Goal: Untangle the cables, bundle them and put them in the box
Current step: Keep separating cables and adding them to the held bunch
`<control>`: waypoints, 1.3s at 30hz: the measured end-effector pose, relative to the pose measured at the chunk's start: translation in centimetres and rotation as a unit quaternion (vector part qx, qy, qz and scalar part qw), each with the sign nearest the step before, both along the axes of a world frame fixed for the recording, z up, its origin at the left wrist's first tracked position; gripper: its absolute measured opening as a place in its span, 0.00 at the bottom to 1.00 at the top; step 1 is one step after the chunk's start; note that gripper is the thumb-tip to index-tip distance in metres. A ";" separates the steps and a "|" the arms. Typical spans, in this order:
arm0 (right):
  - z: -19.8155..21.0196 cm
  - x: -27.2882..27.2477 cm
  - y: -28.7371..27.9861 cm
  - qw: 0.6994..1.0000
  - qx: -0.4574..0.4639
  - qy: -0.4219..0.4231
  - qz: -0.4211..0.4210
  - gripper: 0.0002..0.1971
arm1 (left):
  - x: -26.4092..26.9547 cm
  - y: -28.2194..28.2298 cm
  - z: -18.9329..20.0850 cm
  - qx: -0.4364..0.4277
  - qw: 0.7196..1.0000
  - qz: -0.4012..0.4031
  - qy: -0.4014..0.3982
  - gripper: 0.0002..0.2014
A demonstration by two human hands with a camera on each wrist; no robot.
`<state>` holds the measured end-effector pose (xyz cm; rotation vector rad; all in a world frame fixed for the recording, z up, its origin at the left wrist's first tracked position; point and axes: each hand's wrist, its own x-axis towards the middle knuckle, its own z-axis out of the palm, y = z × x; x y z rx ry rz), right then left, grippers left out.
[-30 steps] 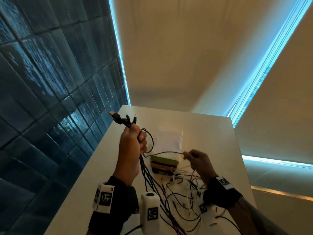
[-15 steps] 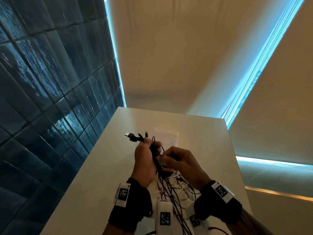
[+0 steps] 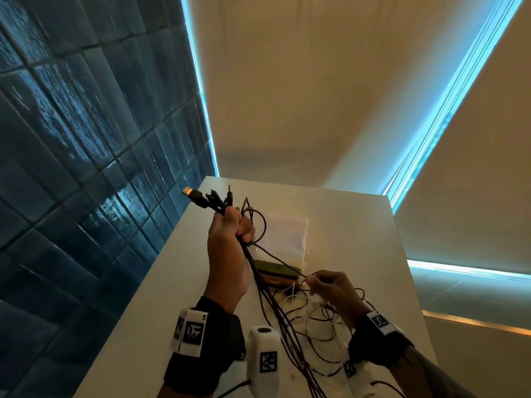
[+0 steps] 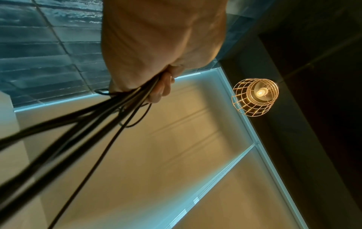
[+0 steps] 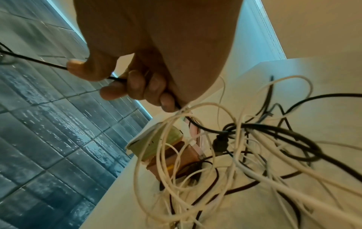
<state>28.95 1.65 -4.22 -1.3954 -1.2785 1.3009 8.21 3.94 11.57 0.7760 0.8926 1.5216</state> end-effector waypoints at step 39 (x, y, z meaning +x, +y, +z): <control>8.1 -4.2 1.1 0.899 0.376 -0.226 0.004 0.04 | 3.3 -0.3 -3.4 -0.167 0.974 -0.054 0.145 0.14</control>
